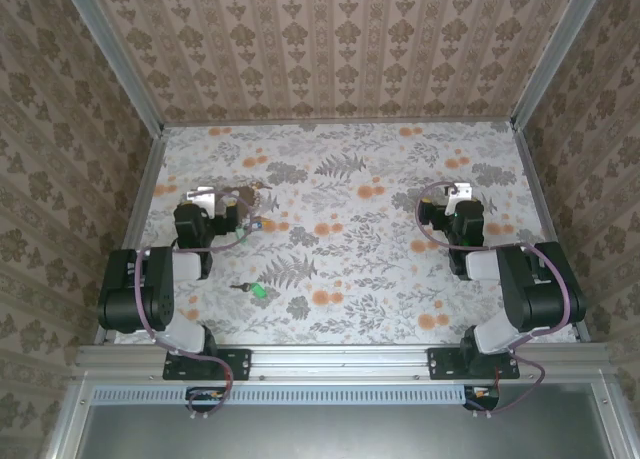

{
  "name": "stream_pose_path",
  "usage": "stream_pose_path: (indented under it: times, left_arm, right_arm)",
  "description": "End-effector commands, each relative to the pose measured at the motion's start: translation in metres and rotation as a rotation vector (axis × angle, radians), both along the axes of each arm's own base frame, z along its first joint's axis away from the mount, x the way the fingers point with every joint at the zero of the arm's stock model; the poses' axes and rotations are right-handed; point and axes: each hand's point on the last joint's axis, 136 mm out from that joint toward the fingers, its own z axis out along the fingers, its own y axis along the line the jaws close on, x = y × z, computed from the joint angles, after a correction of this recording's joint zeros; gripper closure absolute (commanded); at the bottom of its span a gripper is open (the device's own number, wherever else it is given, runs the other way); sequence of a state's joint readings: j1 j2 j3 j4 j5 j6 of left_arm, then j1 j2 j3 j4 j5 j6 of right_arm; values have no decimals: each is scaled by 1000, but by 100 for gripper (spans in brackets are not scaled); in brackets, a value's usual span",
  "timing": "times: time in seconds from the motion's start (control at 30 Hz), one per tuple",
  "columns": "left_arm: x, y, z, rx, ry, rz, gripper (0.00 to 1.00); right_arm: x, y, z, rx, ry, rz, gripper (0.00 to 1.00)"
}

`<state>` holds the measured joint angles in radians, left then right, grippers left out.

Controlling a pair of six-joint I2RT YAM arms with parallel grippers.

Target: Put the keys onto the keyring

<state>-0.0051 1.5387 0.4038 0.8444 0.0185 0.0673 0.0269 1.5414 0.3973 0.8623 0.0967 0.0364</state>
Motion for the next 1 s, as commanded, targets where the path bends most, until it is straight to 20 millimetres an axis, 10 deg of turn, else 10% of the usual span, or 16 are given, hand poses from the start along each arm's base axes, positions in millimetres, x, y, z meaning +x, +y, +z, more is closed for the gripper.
stream_pose_path:
  times: [0.0, 0.8, 0.97]
  left_arm:
    - [2, -1, 4, -14, -8, 0, 0]
    - [2, -1, 5, -19, -11, 0, 0]
    - [-3, 15, 57, 47, 40, 192, 0]
  right_arm:
    - [2, 1, 7, 1, -15, 13, 0]
    - [3, -1, 8, 7, -17, 10, 0]
    - [-19, -21, 57, 14, -115, -111, 0]
